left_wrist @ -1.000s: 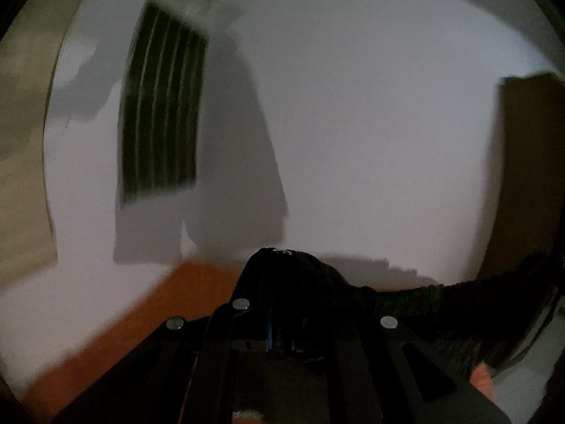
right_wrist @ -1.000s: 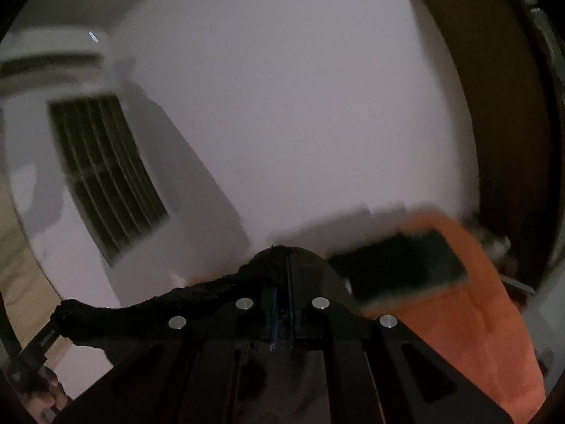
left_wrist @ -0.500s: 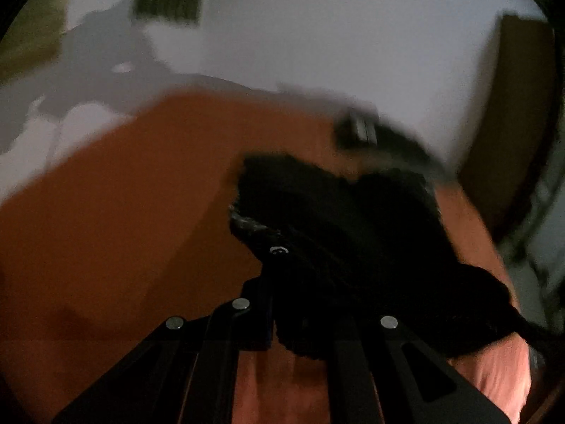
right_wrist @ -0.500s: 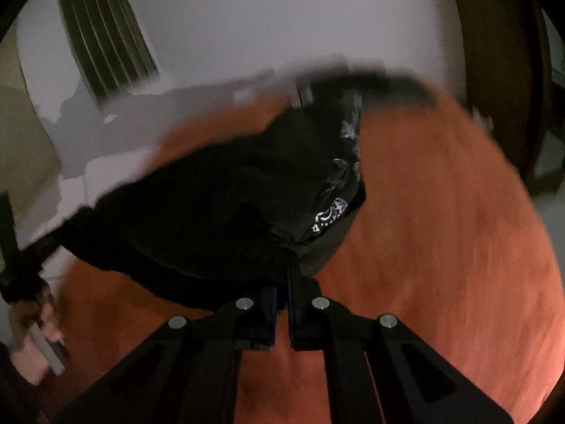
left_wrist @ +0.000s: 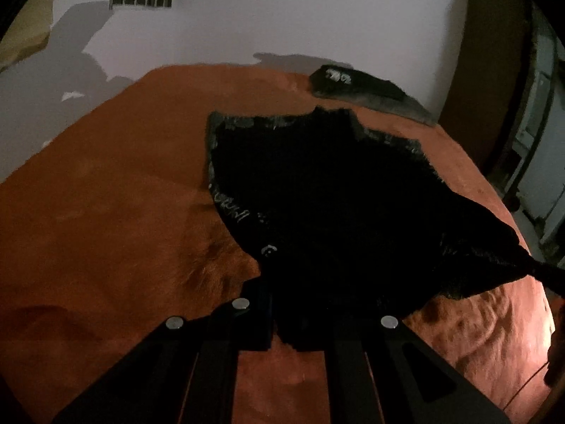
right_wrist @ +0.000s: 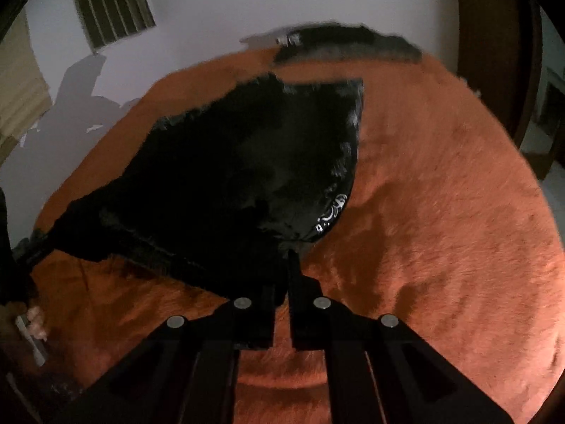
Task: Fold clothes
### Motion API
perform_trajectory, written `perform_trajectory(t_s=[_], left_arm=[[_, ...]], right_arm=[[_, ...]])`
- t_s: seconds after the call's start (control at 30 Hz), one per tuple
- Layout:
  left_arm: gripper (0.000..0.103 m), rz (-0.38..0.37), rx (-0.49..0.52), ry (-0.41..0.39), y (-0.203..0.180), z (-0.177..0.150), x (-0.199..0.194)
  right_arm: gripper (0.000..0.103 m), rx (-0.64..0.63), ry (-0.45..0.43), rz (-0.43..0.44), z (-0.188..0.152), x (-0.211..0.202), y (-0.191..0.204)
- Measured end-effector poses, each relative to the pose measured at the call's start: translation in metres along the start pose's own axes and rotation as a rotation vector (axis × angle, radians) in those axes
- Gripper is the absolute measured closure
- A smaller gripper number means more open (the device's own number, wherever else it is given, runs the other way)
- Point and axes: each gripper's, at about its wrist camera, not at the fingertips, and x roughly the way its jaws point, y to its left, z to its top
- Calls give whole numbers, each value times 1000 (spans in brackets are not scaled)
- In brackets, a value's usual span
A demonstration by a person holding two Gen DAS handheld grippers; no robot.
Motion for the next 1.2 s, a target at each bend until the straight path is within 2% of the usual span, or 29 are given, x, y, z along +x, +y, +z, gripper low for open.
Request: perform_trajectory(t_s=[0.1,0.17,0.23,0.33,0.37,0.43,0.5,0.53,0.57,0.6,0.63,0.73,0.8,0.93,1.0,1.1,1.2], left_arm=[[96,-1,29,54,8,-13,5],[94,-15,49,128,11,-31,14],[94,-35,22,196,19,-37,27],[88,-70,-17,254,28,-35,43],[82,-79,-25,273,30,-35,46],[75,-68,5,331,29,-38,50],[70,-82,38,353,32,-40,48],[68,-101,52,357,35,-41,44],[57,-110,74,368,40,-43,41],[46,-96,97,376,45,-45,39],[44,-83,110,377,49,-46,36],[44,-121,92,389,59,-40,26],[44,-115,87,356,64,-29,16],[44,-160,-26,322,84,-1,10],[44,-215,-99,383,89,5,26],[44,-349,-261,535,96,-1,56],[44,-449,-388,578,96,-12,68]], right_arm=[[99,10,31,10,-12,-10,1],[99,26,112,24,-28,3,-5],[97,66,184,51,-36,16,-14],[93,118,244,81,-33,30,-25],[92,121,245,88,-31,30,-26],[81,113,263,95,-30,31,-26],[56,114,307,119,-34,31,-30],[49,112,325,131,-37,29,-32],[41,102,336,128,-43,27,-34],[41,93,348,123,-50,26,-36],[41,87,367,121,-54,23,-40],[41,112,362,142,-54,9,-54],[41,159,333,164,-43,6,-64],[41,281,333,248,-20,19,-76],[41,326,337,284,-10,28,-77],[41,354,356,312,-1,40,-74],[41,331,376,334,-1,43,-66]])
